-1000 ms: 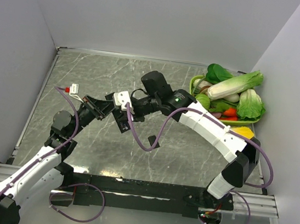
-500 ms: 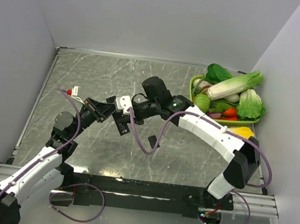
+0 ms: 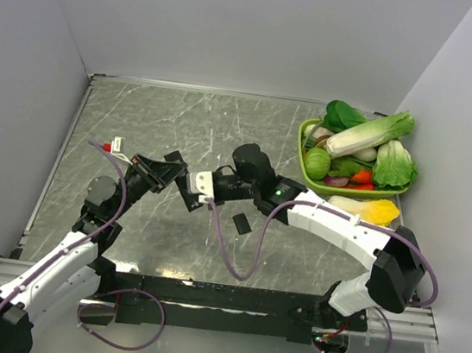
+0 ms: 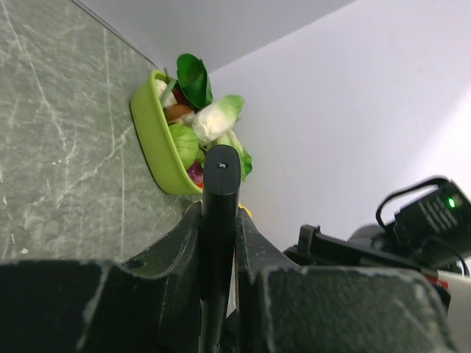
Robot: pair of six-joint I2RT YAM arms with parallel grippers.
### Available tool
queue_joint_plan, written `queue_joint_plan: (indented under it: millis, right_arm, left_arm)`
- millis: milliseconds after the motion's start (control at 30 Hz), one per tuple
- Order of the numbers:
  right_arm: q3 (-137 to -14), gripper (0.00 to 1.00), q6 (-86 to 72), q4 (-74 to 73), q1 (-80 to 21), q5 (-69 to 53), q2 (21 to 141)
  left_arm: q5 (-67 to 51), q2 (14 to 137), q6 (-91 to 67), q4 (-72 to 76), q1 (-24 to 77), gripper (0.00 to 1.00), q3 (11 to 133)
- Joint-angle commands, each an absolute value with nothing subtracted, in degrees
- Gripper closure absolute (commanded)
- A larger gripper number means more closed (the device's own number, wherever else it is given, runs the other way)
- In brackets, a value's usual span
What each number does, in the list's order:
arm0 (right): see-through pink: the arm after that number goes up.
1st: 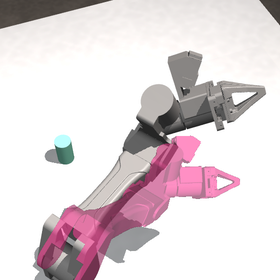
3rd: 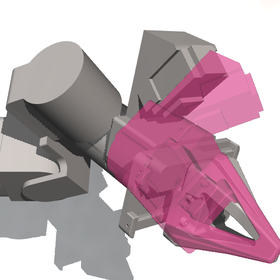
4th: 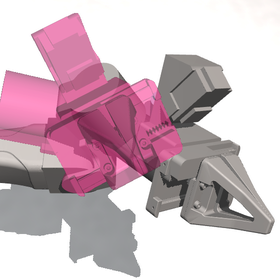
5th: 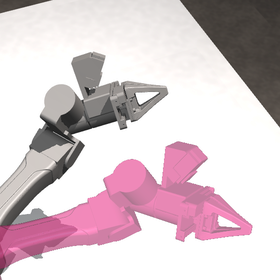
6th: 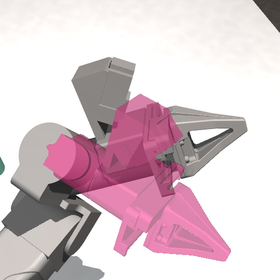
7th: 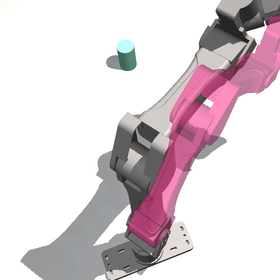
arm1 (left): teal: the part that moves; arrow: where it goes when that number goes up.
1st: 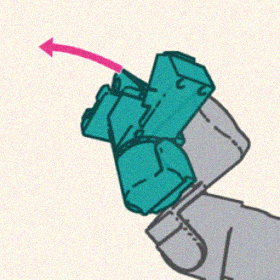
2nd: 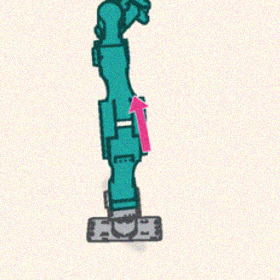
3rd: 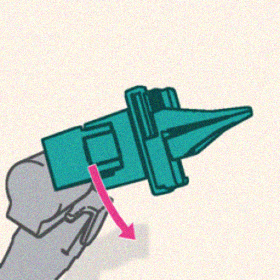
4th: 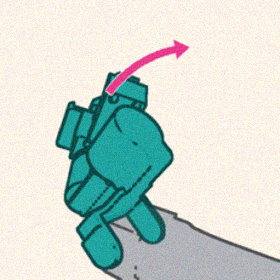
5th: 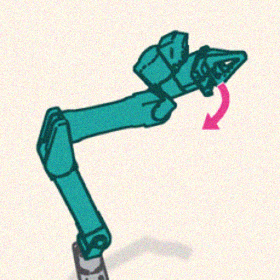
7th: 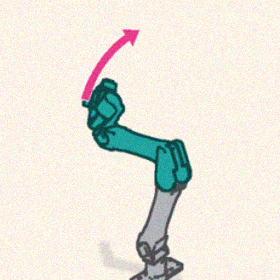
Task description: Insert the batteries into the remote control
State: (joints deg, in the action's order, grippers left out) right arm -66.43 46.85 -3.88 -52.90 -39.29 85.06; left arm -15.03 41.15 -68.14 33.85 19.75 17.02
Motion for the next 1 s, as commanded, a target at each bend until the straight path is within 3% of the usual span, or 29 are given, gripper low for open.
queue_joint_plan:
  millis: [0, 467, 633, 967]
  right_arm:
    - [-59.51, 0.89, 47.55, -5.81, -54.31, -25.59, 86.92]
    - [-51.15, 0.71, 47.72, 7.56, -55.63, -15.91, 85.43]
    - [-51.42, 0.7, 47.03, 8.09, -56.16, -15.47, 84.99]
    - [-57.74, 0.56, 37.19, 3.96, -56.25, -17.32, 77.97]
  left_arm:
    - [-15.29, 38.76, -75.67, 50.62, 20.13, 0.98, 20.3]
    - [-15.03, 38.5, -75.85, 50.71, 20.13, 0.98, 20.65]
    - [-15.12, 38.41, -74.89, 49.4, 20.21, 0.98, 20.74]
    - [-11.34, 36.3, -61.62, 35.95, 20.04, 0.98, 19.07]
